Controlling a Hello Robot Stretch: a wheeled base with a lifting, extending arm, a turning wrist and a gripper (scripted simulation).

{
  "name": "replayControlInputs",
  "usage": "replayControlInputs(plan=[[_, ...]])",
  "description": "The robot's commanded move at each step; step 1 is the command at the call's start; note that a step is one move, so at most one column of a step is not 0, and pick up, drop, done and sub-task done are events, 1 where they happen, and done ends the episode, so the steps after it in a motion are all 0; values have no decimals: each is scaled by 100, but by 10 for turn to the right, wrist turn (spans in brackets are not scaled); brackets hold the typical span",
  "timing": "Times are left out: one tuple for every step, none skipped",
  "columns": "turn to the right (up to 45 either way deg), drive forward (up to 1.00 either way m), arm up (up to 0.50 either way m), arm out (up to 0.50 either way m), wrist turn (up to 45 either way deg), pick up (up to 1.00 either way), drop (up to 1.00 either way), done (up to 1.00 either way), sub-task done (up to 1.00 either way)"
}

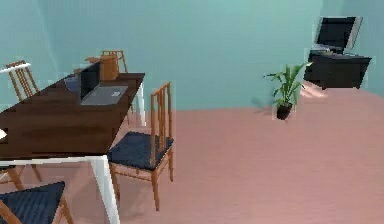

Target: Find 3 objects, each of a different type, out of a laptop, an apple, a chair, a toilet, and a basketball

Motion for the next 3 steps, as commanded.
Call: replayControlInputs(plan=[[0,70,0,0,0,0,0,0,0],[-330,0,0,0,0,0,0,0,0],[0,0,0,0,0,0,0,0,100]])
